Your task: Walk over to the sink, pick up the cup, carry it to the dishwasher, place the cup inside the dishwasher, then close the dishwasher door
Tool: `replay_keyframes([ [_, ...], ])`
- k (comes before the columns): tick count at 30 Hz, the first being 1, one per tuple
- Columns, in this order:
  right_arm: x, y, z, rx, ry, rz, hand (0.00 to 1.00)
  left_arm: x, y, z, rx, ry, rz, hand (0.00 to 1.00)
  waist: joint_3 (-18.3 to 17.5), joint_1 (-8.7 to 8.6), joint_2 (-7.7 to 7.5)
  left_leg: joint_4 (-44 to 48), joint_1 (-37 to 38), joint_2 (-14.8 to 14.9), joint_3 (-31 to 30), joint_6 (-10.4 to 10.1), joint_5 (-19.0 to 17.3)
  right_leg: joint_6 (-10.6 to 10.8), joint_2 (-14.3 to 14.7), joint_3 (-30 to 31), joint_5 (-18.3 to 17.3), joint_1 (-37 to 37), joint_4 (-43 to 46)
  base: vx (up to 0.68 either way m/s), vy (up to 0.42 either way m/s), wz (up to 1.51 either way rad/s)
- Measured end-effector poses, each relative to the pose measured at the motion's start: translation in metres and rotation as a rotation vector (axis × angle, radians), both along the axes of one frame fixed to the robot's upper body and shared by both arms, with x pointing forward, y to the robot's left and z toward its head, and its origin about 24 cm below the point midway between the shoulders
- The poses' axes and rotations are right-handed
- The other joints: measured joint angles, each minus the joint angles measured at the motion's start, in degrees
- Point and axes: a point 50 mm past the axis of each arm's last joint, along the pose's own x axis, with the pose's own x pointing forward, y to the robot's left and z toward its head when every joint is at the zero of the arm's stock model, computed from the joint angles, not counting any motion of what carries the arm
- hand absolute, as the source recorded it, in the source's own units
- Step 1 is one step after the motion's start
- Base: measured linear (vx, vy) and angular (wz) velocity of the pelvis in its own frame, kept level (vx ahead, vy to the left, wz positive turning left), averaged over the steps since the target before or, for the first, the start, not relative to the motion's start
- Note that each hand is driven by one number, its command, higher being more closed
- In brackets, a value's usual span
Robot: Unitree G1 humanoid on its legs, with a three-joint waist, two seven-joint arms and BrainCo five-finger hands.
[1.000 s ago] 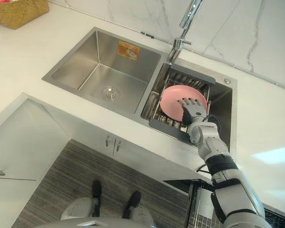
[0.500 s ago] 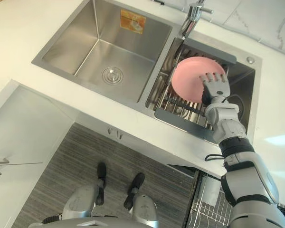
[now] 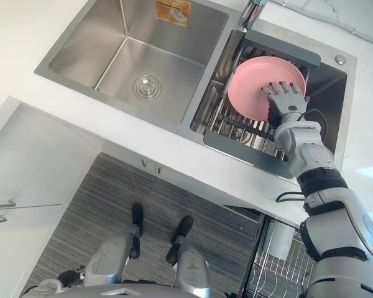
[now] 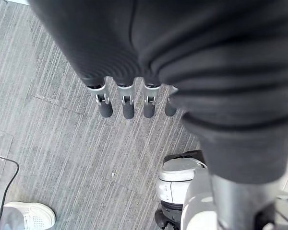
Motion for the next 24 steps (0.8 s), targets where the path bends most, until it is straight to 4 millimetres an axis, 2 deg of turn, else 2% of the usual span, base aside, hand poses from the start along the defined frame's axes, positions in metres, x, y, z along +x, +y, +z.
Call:
replay_keyframes([
  [6, 0.000, 0.001, 0.005, -0.023, -0.029, 0.009, 0.00, 0.004, 0.001, 0.001, 0.004, -0.013, -0.008, 0.00, 0.2, 0.01, 0.18, 0.0, -0.8, 0.5, -0.1, -0.2, 0.4, -0.7, 0.4, -0.1, -0.1, -0.8, 0.1, 0.00, 0.000, 0.00],
  [14, -0.002, -0.001, 0.013, -0.083, -0.205, 0.002, 0.00, 0.009, -0.005, 0.001, -0.006, -0.029, -0.030, 0.00, 1.1, 0.08, 1.88, -1.1, -1.2, 0.6, -0.4, -0.4, 1.7, -1.0, 0.6, -0.1, 0.0, -1.6, 0.4, 0.00, 0.000, 0.00],
  [24, 0.000, -0.002, 0.025, -0.069, -0.291, -0.028, 0.00, 0.016, -0.005, 0.003, 0.002, -0.060, -0.033, 0.00, 1.3, 0.20, 2.12, -2.2, -1.8, 0.7, -1.8, -1.3, 2.6, -1.6, 1.0, -0.2, 0.4, -2.7, 0.4, 0.00, -0.001, 0.01],
])
